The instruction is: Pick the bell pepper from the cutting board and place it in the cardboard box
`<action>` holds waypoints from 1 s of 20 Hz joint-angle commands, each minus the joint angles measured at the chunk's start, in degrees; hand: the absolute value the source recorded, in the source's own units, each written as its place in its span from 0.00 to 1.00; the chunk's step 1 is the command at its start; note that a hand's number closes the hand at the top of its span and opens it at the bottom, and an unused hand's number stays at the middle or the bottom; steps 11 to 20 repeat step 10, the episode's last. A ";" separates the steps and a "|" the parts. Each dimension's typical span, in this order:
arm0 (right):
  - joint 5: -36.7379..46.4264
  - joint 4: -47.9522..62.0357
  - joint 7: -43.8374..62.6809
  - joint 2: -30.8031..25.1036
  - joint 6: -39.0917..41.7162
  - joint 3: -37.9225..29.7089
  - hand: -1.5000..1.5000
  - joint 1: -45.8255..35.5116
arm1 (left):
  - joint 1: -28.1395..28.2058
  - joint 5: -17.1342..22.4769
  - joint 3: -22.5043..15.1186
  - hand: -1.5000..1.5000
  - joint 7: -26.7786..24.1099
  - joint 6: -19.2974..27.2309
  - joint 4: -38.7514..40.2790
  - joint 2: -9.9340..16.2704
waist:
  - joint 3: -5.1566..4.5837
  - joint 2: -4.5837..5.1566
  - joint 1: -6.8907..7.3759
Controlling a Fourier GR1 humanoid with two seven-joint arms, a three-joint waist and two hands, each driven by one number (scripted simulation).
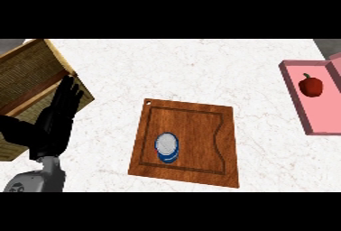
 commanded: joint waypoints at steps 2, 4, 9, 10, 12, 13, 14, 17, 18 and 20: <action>-6.44 -2.86 -4.10 -1.98 1.43 -3.77 0.00 6.80 | 1.49 0.78 0.56 0.50 1.13 -1.36 -2.22 0.47 | 0.00 0.09 0.38; -8.19 -12.60 -2.16 1.51 2.10 -3.16 0.00 12.50 | 0.04 -1.02 -0.29 0.50 2.68 0.47 -1.26 -0.34 | -0.03 -0.08 -0.20; -13.77 -8.16 -6.75 -2.75 4.99 -6.46 0.00 15.93 | 0.29 -0.24 1.42 0.50 -1.19 -1.66 1.55 -0.32 | -0.01 0.10 0.17; -14.23 -7.12 -9.80 -1.78 5.11 -6.33 0.00 17.52 | 0.16 -0.69 1.01 0.50 -0.30 -1.35 0.82 -0.43 | 0.00 0.12 0.27; -14.23 -7.12 -9.80 -1.78 5.11 -6.33 0.00 17.52 | 0.16 -0.69 1.01 0.50 -0.30 -1.35 0.82 -0.43 | 0.00 0.12 0.27; -14.23 -7.12 -9.80 -1.78 5.11 -6.33 0.00 17.52 | 0.16 -0.69 1.01 0.50 -0.30 -1.35 0.82 -0.43 | 0.00 0.12 0.27; -14.23 -7.12 -9.80 -1.78 5.11 -6.33 0.00 17.52 | 0.16 -0.69 1.01 0.50 -0.30 -1.35 0.82 -0.43 | 0.00 0.12 0.27; -14.23 -7.12 -9.80 -1.78 5.11 -6.33 0.00 17.52 | 0.16 -0.69 1.01 0.50 -0.30 -1.35 0.82 -0.43 | 0.00 0.12 0.27; -14.23 -7.12 -9.80 -1.78 5.11 -6.33 0.00 17.52 | 0.16 -0.69 1.01 0.50 -0.30 -1.35 0.82 -0.43 | 0.00 0.12 0.27; -14.23 -7.12 -9.80 -1.78 5.11 -6.33 0.00 17.52 | 0.16 -0.69 1.01 0.50 -0.30 -1.35 0.82 -0.43 | 0.00 0.12 0.27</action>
